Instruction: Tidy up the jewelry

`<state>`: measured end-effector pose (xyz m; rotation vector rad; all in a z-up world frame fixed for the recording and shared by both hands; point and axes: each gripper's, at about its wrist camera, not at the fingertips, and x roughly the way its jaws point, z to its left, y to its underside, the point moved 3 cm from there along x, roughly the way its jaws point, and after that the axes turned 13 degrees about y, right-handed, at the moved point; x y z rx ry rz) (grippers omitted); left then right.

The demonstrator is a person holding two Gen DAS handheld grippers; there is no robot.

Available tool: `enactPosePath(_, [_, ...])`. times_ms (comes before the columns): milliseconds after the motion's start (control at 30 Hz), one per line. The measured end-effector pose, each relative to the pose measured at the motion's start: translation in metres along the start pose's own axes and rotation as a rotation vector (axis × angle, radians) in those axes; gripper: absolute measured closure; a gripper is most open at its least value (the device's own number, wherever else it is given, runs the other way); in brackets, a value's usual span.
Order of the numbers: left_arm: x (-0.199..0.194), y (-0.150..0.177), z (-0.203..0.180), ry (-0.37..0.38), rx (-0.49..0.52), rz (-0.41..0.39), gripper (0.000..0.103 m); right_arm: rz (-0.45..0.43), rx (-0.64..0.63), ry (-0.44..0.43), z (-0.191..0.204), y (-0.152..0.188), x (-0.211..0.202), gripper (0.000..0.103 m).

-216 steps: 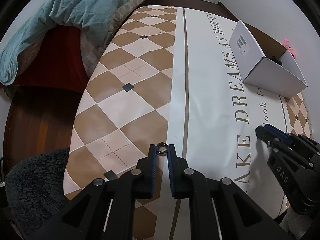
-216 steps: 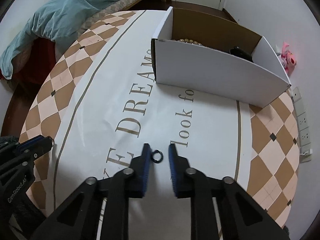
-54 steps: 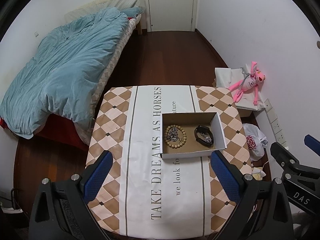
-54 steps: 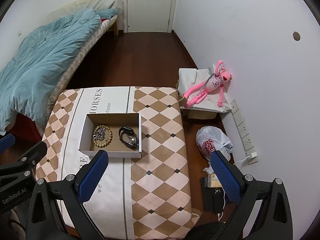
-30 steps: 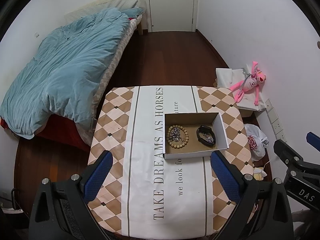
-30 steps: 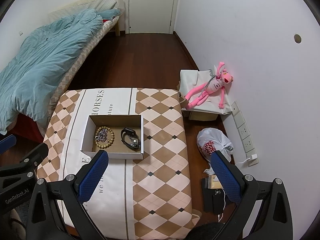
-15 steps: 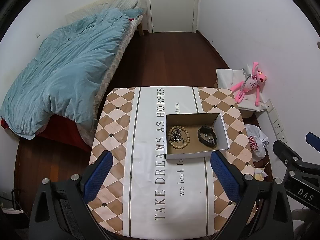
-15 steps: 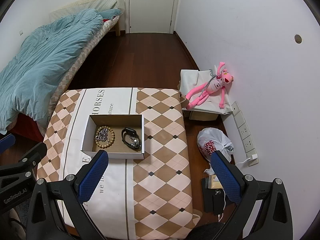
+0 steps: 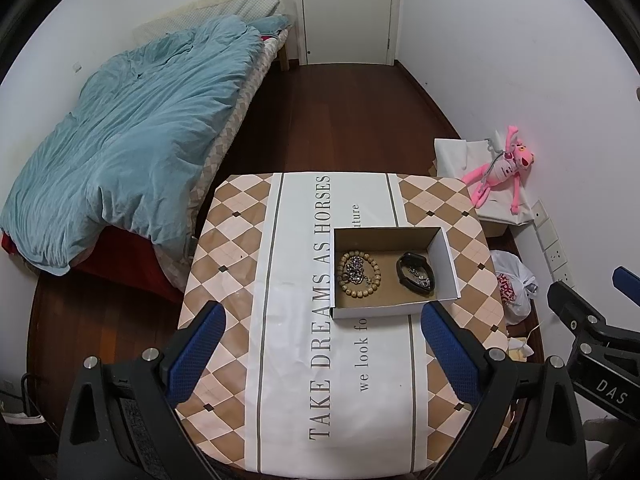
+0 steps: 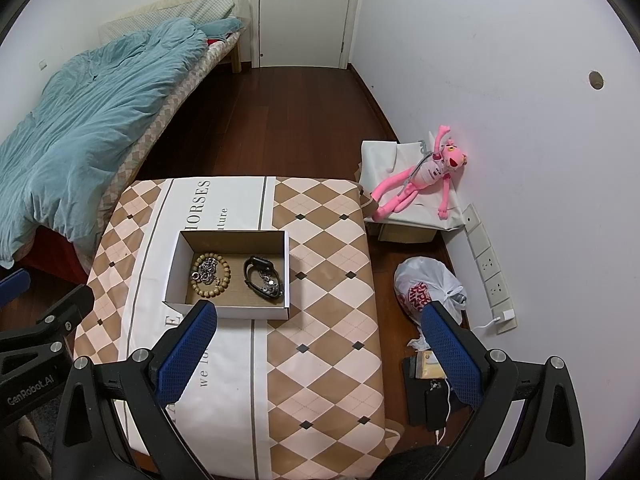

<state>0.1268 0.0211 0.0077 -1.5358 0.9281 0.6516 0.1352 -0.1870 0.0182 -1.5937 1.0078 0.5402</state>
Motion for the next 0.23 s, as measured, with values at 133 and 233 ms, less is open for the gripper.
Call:
enactPosePath(133, [-0.0011,-0.0004,0.0005,-0.003,-0.001,-0.008,0.003,0.002,0.001,-0.004,-0.0003,-0.0004,0.0001,0.0])
enactPosePath(233, [-0.0027,-0.0004,-0.0028,-0.001,-0.001,-0.015,0.003,0.0,0.0,-0.003,-0.0004,-0.0012,0.0002,0.0])
